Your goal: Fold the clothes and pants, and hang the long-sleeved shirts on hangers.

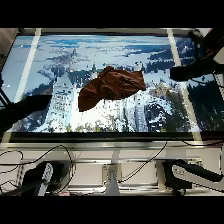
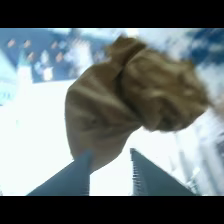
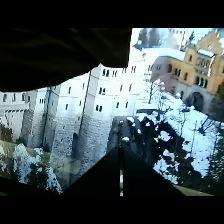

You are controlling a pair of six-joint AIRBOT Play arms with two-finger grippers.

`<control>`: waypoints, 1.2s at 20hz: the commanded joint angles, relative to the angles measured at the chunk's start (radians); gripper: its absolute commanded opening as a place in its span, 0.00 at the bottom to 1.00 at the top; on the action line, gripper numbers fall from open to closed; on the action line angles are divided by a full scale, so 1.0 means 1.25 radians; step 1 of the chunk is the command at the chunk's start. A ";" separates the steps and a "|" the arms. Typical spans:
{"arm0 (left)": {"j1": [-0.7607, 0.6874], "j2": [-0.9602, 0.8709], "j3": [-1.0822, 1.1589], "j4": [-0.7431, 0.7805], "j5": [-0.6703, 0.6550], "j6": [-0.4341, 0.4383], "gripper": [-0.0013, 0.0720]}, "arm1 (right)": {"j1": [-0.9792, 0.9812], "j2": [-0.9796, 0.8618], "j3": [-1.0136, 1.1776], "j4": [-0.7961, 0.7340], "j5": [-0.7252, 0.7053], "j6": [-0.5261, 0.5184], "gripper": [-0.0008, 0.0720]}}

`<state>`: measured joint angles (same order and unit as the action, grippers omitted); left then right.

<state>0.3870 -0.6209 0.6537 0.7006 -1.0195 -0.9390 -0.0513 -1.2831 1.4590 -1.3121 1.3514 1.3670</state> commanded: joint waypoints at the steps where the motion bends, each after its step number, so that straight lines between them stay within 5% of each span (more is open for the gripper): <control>1: -0.044 -0.079 -0.001 0.128 0.013 -0.005 0.25 | 0.000 -0.001 -0.134 0.054 -0.049 0.000 0.04; 2: -0.061 -0.116 -0.001 0.127 0.017 -0.005 0.35 | 0.000 -0.001 -0.151 0.065 -0.052 0.000 0.04; 5: -0.126 -0.253 -0.001 0.116 0.027 -0.005 0.87 | 0.002 -0.001 -0.165 0.071 -0.053 0.000 0.06; 7: -0.164 -0.350 0.000 0.060 0.063 -0.005 0.89 | 0.002 -0.001 -0.165 0.072 -0.056 0.000 0.13; 9: -0.193 -0.425 0.000 0.002 0.107 0.014 0.89 | 0.002 -0.001 -0.165 0.072 -0.064 0.000 0.40; 24: -0.323 -0.614 0.020 -0.107 0.406 0.055 0.89 | 0.002 -0.001 -0.165 0.071 -0.075 0.000 0.39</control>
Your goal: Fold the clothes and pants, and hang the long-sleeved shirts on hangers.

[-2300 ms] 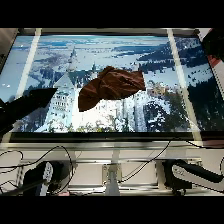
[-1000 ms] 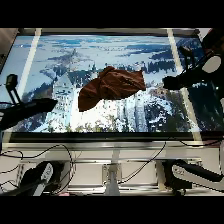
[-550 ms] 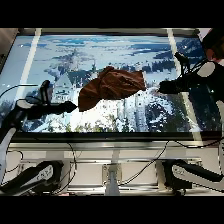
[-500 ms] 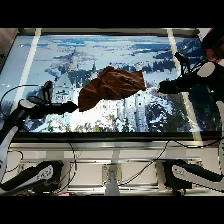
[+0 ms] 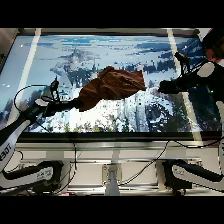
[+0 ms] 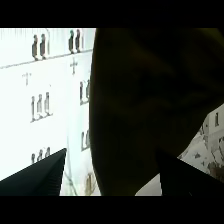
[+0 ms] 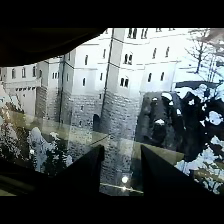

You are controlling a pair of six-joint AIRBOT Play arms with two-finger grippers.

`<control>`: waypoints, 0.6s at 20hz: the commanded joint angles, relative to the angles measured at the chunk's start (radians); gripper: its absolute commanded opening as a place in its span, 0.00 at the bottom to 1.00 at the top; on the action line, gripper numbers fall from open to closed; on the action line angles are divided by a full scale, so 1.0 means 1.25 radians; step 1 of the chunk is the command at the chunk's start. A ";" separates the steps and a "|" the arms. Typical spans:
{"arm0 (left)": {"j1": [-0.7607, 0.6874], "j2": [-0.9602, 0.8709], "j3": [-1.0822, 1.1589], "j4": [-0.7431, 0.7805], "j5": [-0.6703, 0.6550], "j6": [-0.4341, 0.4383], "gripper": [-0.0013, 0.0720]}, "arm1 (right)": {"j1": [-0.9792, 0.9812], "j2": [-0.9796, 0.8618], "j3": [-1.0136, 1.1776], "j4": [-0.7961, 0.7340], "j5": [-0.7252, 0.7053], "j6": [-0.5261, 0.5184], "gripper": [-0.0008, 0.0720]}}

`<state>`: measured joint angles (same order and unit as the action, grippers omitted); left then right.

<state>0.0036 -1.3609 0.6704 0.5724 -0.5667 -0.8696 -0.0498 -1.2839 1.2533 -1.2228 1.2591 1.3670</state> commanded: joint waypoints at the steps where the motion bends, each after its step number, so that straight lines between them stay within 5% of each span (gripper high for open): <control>1: -0.023 -0.030 0.013 -0.013 0.044 -0.001 0.89 | 0.001 0.000 0.000 0.000 -0.003 0.000 0.39; 4: -0.042 -0.050 0.019 -0.056 0.044 -0.002 0.88 | 0.001 0.000 0.000 -0.001 -0.003 0.000 0.38; 5: -0.050 -0.057 0.020 -0.062 0.044 -0.003 0.81 | 0.001 0.000 0.000 -0.001 -0.002 0.000 0.38; 10: -0.094 -0.066 0.049 -0.064 0.039 -0.002 0.05 | 0.001 0.000 0.000 0.000 -0.003 0.000 0.38; 12: -0.107 -0.049 0.097 -0.060 0.016 -0.001 0.05 | 0.001 0.000 0.000 0.000 -0.006 0.001 0.38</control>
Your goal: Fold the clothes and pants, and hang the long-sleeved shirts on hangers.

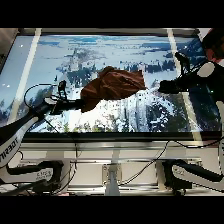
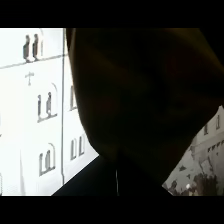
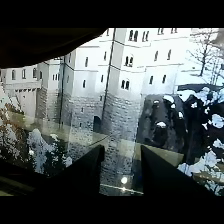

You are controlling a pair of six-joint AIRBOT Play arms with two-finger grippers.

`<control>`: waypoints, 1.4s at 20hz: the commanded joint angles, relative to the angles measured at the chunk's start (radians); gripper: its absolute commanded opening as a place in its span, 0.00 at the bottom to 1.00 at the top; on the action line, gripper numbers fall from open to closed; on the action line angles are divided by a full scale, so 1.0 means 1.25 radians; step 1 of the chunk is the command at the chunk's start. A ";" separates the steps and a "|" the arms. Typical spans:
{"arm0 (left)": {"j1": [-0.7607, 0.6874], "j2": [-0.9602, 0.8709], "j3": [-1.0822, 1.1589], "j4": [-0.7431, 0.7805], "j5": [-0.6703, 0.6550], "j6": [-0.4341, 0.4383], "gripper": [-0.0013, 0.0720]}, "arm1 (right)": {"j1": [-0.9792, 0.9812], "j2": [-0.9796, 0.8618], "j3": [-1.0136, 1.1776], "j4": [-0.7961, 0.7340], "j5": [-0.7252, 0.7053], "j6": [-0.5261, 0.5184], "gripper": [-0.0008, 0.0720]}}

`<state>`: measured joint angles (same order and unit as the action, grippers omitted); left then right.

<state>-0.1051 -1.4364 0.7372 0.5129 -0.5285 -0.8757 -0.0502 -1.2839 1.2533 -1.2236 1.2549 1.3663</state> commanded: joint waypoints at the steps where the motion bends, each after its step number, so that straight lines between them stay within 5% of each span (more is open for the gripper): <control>1: -0.025 0.028 0.070 -0.009 -0.023 0.004 0.04 | 0.001 0.000 0.000 0.004 -0.011 0.001 0.38; 9: -0.027 0.373 0.256 0.032 -0.044 0.001 0.04 | 0.001 0.012 0.046 0.222 0.029 -0.002 0.38; 16: -0.025 0.663 0.261 0.073 -0.030 0.000 0.04 | 0.001 0.031 0.089 0.261 0.136 -0.140 0.38; 22: -0.024 0.770 0.261 0.472 -0.123 -0.318 0.04 | 0.016 0.031 0.049 0.247 0.157 -0.155 0.38; 28: -0.024 0.813 0.261 0.555 -0.275 -0.349 0.04 | 0.151 0.029 -0.057 0.249 -0.006 -0.172 0.38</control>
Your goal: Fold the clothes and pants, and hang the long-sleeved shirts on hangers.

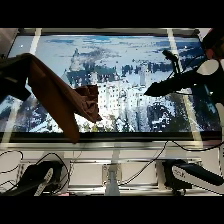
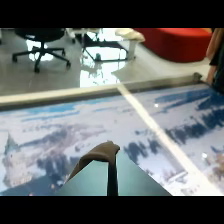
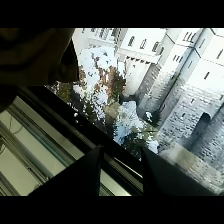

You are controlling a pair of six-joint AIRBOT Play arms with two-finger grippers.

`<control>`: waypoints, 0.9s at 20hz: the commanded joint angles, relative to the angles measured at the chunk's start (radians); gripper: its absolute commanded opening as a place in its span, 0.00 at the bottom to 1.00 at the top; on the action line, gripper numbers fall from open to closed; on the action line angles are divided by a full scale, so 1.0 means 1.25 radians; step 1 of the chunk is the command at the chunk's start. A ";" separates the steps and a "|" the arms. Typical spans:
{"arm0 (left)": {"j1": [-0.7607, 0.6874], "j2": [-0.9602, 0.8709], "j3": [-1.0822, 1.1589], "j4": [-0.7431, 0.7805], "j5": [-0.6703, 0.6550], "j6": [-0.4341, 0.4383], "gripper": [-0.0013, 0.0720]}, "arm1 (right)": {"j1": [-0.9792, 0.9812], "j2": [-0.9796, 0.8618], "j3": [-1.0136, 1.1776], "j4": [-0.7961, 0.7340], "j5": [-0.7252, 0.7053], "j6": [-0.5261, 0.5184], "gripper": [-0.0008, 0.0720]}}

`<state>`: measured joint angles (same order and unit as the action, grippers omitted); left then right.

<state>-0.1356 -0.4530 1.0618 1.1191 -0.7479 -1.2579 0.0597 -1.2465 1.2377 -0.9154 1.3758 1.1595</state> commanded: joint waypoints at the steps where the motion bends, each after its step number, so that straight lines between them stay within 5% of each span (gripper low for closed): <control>1: 0.000 0.034 0.001 0.084 -0.160 -0.082 0.04 | 0.097 -0.005 -0.056 0.002 -0.164 0.000 0.39; 2: 0.000 0.040 0.001 0.107 -0.228 -0.127 0.04 | 0.137 -0.012 -0.067 0.002 -0.241 0.021 0.46; 4: 0.000 0.046 0.000 0.166 -0.387 -0.208 0.04 | 0.211 -0.049 -0.071 0.002 -0.378 0.098 0.80; 8: 0.000 0.046 -0.001 0.273 -0.558 -0.275 0.04 | 0.309 -0.195 -0.032 0.002 -0.469 0.202 0.80; 18: 0.000 0.044 -0.012 0.278 -0.560 -0.275 0.05 | 0.389 -0.520 0.278 0.082 -0.421 0.289 0.79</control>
<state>-0.1356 -0.3969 1.0550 1.4586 -1.4357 -1.5955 0.5224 -1.8046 1.4860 -0.8715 0.8509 1.4906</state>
